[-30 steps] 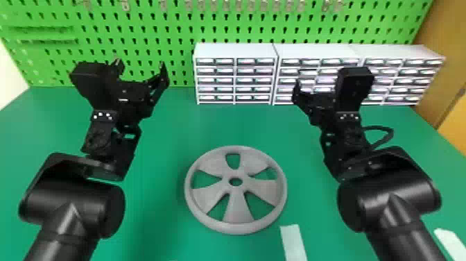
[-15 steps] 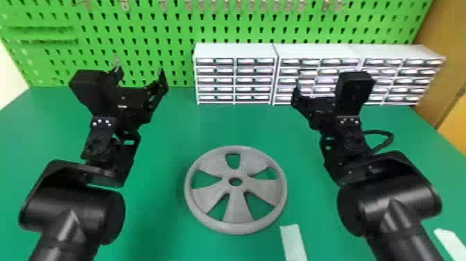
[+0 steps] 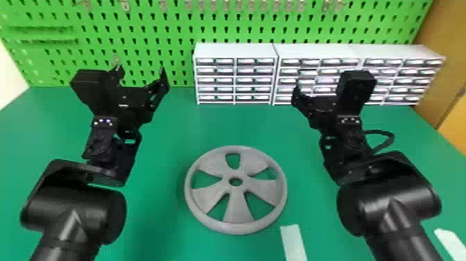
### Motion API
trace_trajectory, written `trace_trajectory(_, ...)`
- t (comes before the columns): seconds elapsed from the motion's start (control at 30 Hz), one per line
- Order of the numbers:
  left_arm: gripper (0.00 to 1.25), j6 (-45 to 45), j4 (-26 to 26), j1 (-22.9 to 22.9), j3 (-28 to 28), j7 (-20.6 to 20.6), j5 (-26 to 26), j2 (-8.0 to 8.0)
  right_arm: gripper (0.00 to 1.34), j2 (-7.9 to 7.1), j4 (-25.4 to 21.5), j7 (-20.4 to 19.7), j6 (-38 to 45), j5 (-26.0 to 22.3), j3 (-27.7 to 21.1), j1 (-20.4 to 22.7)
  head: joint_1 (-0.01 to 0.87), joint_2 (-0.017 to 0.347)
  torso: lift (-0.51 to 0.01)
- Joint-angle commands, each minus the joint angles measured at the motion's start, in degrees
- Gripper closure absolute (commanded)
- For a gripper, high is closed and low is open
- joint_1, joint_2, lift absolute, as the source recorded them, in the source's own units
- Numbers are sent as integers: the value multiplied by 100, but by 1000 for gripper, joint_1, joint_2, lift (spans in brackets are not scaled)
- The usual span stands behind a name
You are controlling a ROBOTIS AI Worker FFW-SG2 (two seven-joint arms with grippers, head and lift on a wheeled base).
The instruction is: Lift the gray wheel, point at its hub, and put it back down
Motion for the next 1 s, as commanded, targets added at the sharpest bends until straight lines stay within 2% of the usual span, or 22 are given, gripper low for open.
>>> trace_trajectory(0.0,309,0,0,19,-20,0,0,0,71,9,-3,-1,-6,-20,1,-7,692,48,-88)
trace_trajectory(0.97,309,0,0,-16,-90,-35,-18,0,71,26,-82,-1,-6,-64,-87,20,692,48,-88)
